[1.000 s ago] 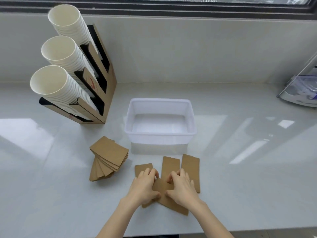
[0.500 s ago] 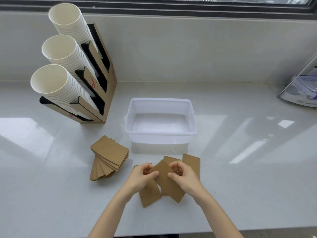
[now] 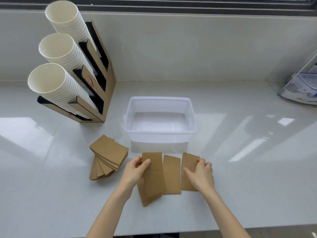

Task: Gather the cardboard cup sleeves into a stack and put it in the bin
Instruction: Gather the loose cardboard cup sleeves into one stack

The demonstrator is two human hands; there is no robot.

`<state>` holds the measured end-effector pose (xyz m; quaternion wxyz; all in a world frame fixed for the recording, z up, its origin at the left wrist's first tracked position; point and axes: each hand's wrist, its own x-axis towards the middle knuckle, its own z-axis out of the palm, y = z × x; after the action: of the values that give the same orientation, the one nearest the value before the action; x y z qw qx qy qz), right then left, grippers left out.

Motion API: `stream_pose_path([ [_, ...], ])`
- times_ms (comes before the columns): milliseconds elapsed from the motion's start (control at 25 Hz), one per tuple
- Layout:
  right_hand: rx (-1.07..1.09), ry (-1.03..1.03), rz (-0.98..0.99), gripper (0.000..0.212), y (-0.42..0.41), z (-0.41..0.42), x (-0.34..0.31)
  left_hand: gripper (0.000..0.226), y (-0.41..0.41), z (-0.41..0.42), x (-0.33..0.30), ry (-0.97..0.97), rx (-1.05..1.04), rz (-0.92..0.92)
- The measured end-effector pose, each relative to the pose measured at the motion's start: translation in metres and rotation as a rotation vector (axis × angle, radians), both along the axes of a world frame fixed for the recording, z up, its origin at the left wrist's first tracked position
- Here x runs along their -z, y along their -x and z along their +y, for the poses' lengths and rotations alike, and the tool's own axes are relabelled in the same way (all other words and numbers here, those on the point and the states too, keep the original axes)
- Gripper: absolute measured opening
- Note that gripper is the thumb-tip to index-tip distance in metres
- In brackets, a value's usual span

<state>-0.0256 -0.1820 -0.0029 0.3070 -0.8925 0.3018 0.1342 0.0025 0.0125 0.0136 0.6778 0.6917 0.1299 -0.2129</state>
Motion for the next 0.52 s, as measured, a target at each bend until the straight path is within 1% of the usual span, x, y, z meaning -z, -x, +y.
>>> stream_pose_path([
  [80,-0.002,0.119,0.065,0.064,0.001,0.002,0.004,0.018,0.0,0.0,0.001,-0.014,0.004,-0.003],
  [160,0.026,0.142,0.08,0.068,0.0,0.002,0.005,0.023,0.001,0.002,0.003,-0.035,0.012,0.002],
  [240,0.038,0.122,0.099,0.068,-0.001,0.001,0.005,0.025,0.002,0.003,0.005,-0.052,0.02,0.017],
  [280,0.044,0.09,0.087,0.063,-0.002,0.002,0.005,0.026,0.002,0.004,0.006,-0.06,0.023,0.022],
  [320,0.059,0.039,0.05,0.054,-0.002,0.003,0.004,0.026,0.003,0.004,0.006,-0.067,0.026,0.027],
  [400,0.106,-0.112,-0.063,0.03,-0.001,0.005,-0.003,0.026,0.004,0.004,0.007,-0.073,0.022,0.033],
  [440,0.131,-0.195,-0.124,0.024,0.0,0.005,-0.007,0.026,0.004,0.004,0.007,-0.071,0.018,0.033],
  [480,0.153,-0.282,-0.18,0.024,0.0,0.006,-0.012,0.025,0.005,0.004,0.006,-0.065,0.015,0.032],
  [520,0.169,-0.376,-0.224,0.028,0.001,0.008,-0.018,0.025,0.005,0.003,0.005,-0.054,0.013,0.03],
])
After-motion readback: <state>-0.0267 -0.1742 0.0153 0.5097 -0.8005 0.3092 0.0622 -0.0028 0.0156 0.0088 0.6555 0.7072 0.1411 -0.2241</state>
